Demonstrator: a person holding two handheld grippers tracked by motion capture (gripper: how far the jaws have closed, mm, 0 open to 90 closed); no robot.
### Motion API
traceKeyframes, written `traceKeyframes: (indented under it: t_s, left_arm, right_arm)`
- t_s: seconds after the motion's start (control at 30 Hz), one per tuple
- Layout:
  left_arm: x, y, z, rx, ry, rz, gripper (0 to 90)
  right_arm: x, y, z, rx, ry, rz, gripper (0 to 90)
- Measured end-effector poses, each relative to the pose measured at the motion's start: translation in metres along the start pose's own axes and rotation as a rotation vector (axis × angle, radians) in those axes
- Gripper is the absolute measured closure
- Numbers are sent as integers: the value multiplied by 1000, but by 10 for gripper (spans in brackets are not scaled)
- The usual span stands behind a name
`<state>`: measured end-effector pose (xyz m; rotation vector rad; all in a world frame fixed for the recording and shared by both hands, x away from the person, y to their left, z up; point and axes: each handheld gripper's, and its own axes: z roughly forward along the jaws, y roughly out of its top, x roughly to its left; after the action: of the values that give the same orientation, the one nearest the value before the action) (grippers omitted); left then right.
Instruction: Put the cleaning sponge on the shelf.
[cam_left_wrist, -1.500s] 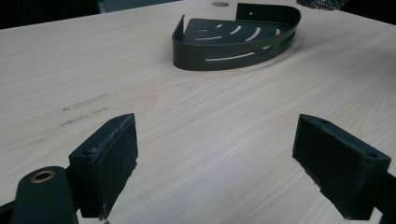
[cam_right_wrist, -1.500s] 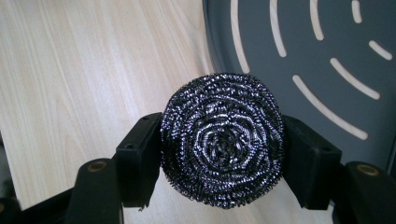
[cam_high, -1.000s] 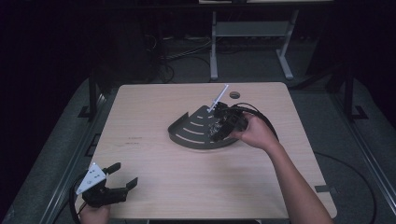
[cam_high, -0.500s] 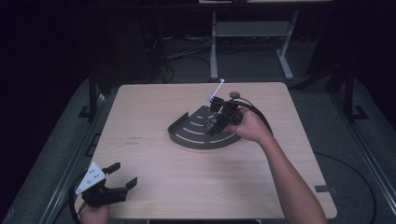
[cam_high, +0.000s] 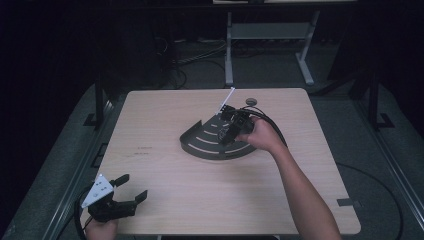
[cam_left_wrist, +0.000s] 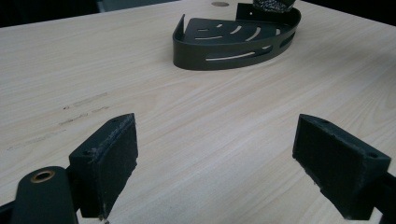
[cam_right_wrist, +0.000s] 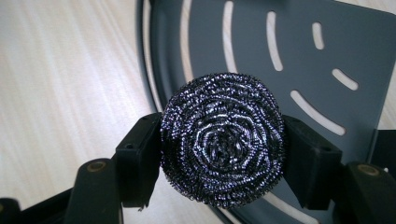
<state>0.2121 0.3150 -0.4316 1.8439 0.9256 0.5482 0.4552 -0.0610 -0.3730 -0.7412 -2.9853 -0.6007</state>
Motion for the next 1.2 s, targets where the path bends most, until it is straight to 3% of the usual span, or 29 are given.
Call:
traceKeyframes:
  t_s: [0.3, 0.8, 1.2]
  left_arm:
    - [0, 0, -1, -2, 0, 1, 134]
    - [0, 0, -1, -1, 2, -2, 134]
    - [0, 0, -1, -4, 2, -3, 133]
  right_arm:
    - [-10, 1, 11, -28, 5, 43, 341]
    - [-22, 1, 24, -12, -15, 96, 338]
    - [-22, 1, 35, -16, -9, 115, 338]
